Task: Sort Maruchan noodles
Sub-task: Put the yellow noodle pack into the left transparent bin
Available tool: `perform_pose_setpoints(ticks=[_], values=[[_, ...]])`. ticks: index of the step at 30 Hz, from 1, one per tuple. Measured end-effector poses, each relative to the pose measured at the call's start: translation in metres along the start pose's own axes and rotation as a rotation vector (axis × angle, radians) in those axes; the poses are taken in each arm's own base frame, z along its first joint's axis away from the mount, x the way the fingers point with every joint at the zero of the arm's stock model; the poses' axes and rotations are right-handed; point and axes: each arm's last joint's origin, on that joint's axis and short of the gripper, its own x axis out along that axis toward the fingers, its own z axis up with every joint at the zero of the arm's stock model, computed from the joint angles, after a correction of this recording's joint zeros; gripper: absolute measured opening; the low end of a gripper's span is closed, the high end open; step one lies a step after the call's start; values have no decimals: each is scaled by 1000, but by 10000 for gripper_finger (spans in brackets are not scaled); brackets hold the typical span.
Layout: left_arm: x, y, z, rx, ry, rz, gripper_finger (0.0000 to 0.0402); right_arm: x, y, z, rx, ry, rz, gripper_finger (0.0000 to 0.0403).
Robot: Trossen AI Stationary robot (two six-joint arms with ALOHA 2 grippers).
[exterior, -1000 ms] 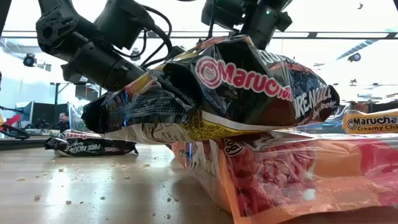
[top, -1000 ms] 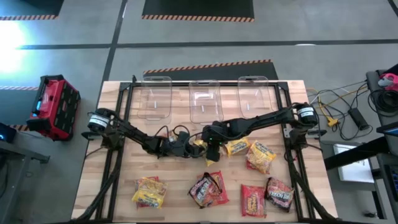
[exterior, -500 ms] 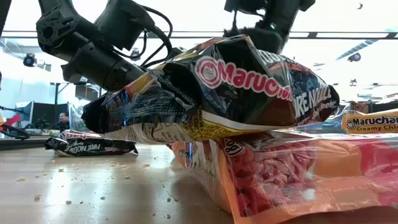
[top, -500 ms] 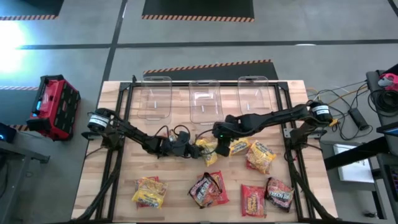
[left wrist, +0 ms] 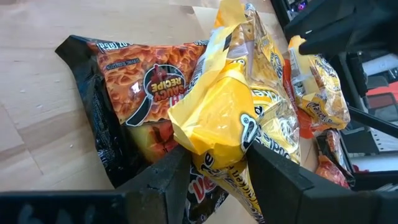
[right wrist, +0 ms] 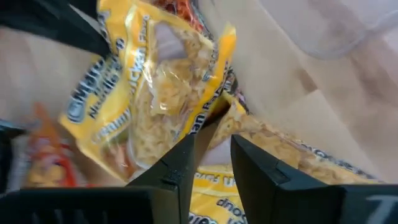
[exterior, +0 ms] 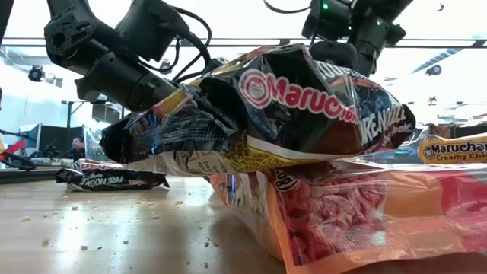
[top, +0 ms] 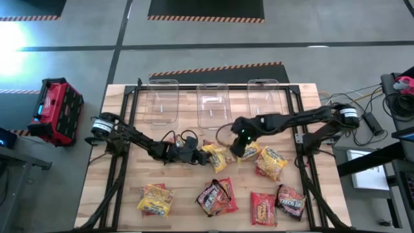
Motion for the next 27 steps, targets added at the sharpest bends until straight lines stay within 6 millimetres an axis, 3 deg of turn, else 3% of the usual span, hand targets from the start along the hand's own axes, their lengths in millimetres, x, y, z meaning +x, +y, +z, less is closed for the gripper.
perform_pose_setpoints(ticks=[4,9,21,27], values=[[0,0,0,9,2,-1,139,3,-17,-4,119,-37,177,83],[0,0,0,26,9,-4,139,5,-25,-4,160,-74,343,91],[0,0,0,38,17,-10,139,21,-31,-9,182,-9,323,192],[1,0,1,51,13,-12,139,32,-34,-10,191,13,309,215]])
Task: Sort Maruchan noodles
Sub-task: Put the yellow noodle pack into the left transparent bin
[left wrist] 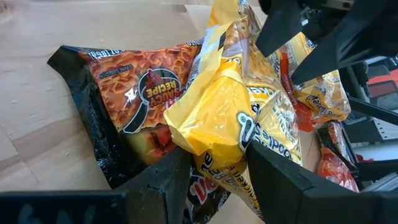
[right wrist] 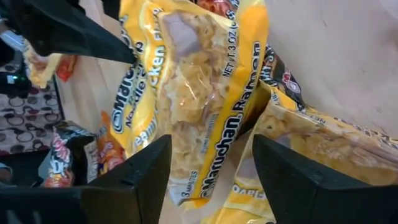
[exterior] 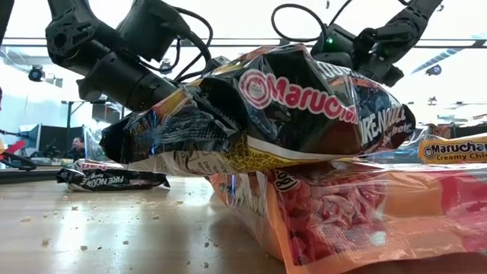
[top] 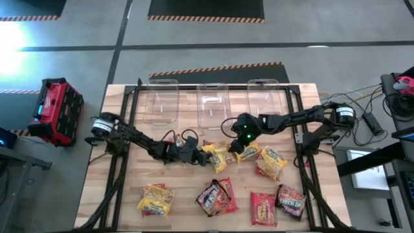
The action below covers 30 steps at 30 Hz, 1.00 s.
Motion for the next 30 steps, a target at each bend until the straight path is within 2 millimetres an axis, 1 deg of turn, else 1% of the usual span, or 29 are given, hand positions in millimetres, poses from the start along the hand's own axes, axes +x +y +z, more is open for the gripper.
perform_pose_setpoints(ticks=[6,15,20,25,30], values=[[1,0,2,13,-1,-2,139,9,-1,6,-25,-44,39,216],[1,0,2,33,-3,-8,139,21,-7,7,-2,-35,50,215],[0,-2,3,78,-10,-37,139,20,-6,8,-16,-40,59,215],[0,-11,5,119,-16,-129,139,19,-6,8,-41,-48,54,215],[0,-11,5,118,-17,-130,140,19,-6,8,-45,-51,56,215]])
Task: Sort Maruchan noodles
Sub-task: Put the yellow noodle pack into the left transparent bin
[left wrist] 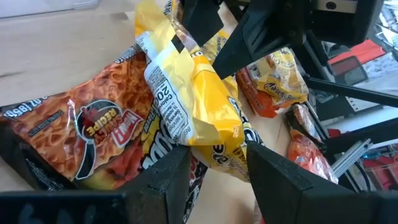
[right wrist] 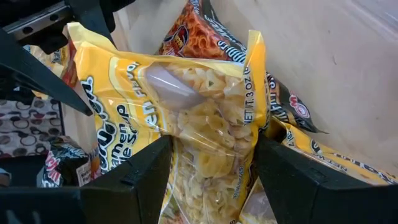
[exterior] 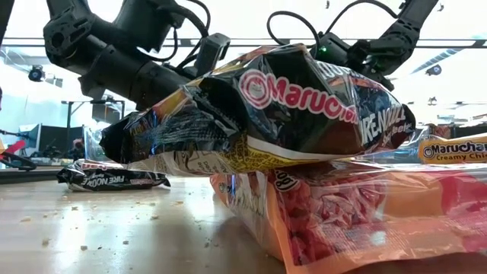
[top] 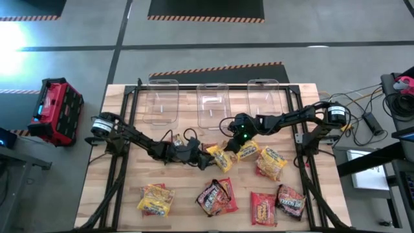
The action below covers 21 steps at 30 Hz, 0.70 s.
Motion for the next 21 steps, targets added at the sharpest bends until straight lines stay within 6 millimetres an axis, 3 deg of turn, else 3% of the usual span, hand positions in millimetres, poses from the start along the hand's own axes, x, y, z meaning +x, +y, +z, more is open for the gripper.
perform_pose_setpoints(ticks=[11,21], values=[[0,0,1,-11,-10,4,187,1,0,0,-4,-14,-9,215],[1,2,1,-144,7,13,239,1,1,2,38,-26,-6,215]])
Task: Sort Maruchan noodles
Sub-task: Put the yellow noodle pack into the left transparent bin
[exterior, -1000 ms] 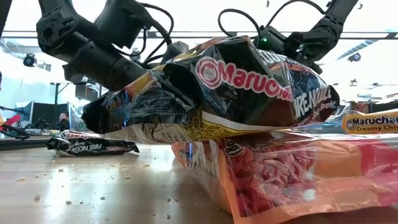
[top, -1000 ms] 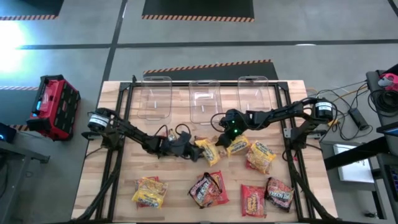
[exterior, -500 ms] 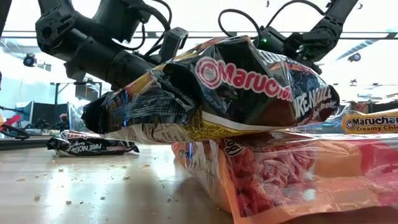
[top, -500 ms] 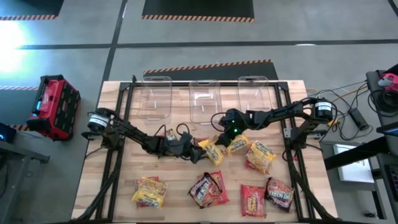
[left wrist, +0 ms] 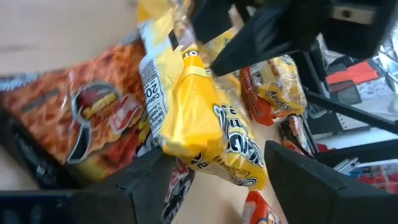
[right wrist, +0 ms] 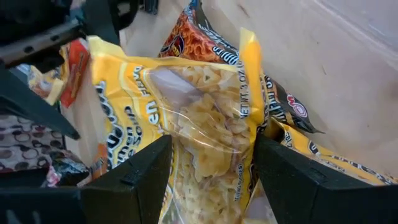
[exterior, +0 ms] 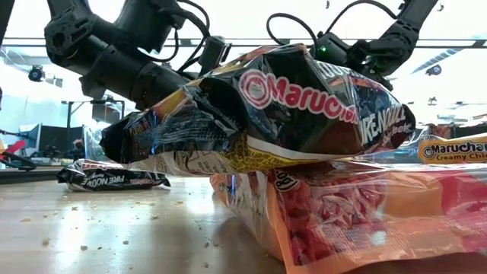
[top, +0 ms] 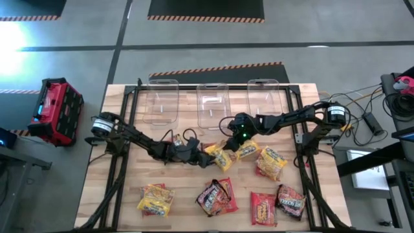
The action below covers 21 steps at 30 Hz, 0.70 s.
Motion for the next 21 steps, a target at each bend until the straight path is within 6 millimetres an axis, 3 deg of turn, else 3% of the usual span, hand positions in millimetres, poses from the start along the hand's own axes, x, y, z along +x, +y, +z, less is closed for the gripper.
perform_pose_setpoints(ticks=[15,21], values=[[0,-1,-5,-233,203,-42,243,7,-5,-1,-3,-4,-48,214],[2,6,-1,-238,167,19,243,16,-12,-1,0,2,-55,214]])
